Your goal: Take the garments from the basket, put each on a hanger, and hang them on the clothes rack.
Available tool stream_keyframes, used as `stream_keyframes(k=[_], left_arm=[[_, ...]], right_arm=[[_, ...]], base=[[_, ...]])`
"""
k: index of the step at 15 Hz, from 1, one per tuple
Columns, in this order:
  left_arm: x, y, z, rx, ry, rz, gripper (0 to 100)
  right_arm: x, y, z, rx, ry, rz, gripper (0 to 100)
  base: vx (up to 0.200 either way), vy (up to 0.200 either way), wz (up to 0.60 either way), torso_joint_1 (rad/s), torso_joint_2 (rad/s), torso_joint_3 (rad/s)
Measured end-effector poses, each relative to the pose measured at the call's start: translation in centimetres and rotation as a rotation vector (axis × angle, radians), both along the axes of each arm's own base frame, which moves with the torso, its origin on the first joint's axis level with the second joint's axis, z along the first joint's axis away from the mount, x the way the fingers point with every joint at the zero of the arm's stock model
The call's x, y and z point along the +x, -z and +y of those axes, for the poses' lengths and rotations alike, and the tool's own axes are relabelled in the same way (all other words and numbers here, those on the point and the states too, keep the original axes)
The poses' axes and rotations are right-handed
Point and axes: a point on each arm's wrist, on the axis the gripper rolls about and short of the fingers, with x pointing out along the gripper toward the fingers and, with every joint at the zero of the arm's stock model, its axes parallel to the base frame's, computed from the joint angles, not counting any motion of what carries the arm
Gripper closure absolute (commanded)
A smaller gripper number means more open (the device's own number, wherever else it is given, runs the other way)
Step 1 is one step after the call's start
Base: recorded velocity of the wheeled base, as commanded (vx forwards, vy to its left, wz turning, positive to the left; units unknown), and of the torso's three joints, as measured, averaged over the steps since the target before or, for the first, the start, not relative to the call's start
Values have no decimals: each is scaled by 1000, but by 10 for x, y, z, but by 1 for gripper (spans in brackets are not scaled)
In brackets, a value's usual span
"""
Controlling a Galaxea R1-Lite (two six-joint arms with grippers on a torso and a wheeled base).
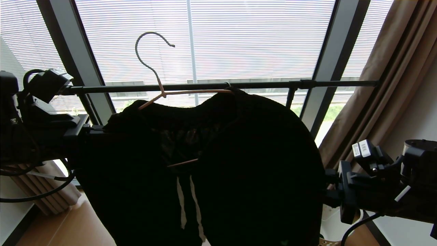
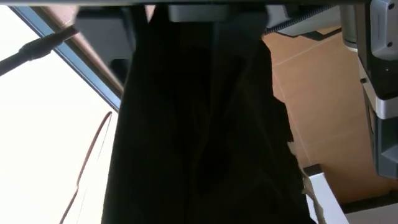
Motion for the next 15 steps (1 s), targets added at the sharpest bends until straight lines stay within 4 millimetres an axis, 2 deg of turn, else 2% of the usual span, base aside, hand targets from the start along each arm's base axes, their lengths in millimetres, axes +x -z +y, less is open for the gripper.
stream_keyframes(k=[4, 8, 11, 15], left_arm=[[-4, 1, 8, 0, -33, 2, 100], [-13, 5, 20, 0, -91, 12, 100], [-17, 6, 31, 0, -139, 13, 100], [-21, 6, 40, 2, -190, 15, 100]], right_arm=[[-4, 6, 0, -62, -37, -76, 0], [-2, -1, 0, -52, -13, -94, 0], [-1, -11, 0, -51, 90, -103, 0], [-1, -23, 11, -57, 225, -132, 0]], base=[[0, 0, 0, 0, 0, 0], [0, 0, 0, 0, 0, 0], [0, 0, 0, 0, 0, 0], [0, 0, 0, 0, 0, 0]])
